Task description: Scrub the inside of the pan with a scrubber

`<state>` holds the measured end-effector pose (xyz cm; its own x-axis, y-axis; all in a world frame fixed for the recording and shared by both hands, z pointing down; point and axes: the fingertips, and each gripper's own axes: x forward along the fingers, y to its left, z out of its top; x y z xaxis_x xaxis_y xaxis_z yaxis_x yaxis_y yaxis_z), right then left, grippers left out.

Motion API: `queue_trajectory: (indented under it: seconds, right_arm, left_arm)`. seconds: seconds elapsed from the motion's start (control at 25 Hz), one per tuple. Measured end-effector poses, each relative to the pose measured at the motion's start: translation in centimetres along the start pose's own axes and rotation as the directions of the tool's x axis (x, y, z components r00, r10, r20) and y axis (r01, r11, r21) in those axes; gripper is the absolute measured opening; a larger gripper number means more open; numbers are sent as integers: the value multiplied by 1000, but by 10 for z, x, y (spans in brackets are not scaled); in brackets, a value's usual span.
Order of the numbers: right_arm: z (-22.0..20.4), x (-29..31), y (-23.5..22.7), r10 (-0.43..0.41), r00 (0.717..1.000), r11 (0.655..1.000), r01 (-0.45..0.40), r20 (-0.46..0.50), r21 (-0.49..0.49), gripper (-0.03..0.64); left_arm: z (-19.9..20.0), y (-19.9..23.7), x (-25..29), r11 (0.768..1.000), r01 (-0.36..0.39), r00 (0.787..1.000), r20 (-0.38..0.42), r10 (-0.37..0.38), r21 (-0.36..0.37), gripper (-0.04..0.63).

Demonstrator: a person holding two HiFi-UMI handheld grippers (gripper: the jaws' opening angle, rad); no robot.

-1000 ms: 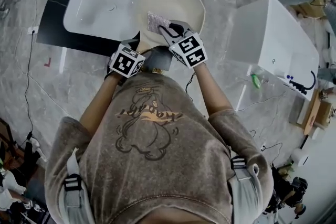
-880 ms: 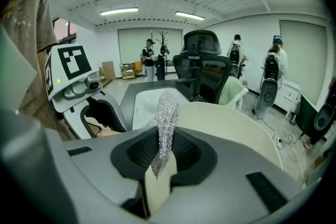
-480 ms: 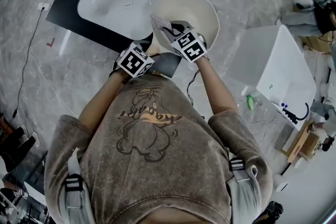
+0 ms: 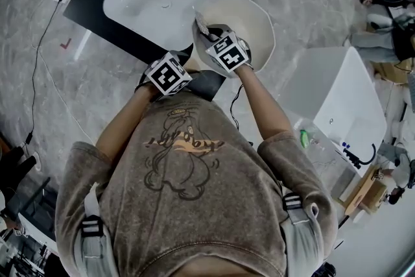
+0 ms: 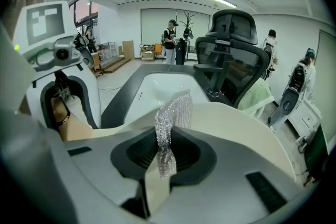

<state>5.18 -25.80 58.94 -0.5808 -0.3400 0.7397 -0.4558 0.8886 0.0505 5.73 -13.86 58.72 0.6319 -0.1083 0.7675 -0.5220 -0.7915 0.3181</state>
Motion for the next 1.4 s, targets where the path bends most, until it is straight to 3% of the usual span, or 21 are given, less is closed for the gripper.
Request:
queue_trajectory:
  seconds: [0.52, 0.64, 1.0, 1.4]
  right_arm:
    - [-3, 37, -66, -186, 980, 980, 190, -75, 61, 86]
    - [-9, 41, -79, -218, 969, 974, 223, -119, 29, 86]
    - [-34, 30, -125, -350, 911, 935, 353, -217, -30, 84]
    - [-68, 1, -158, -415, 851, 909, 404, -321, -104, 84]
  left_arm:
    - [0, -2, -1, 1000, 13, 1000, 0, -13, 7, 258]
    - [0, -2, -2, 1000, 15, 1000, 1, -15, 3, 258]
    - [0, 0, -3, 1000, 18, 1000, 25, -18, -22, 256]
    - [-1, 1, -3, 999, 9, 1000, 12, -9, -39, 255]
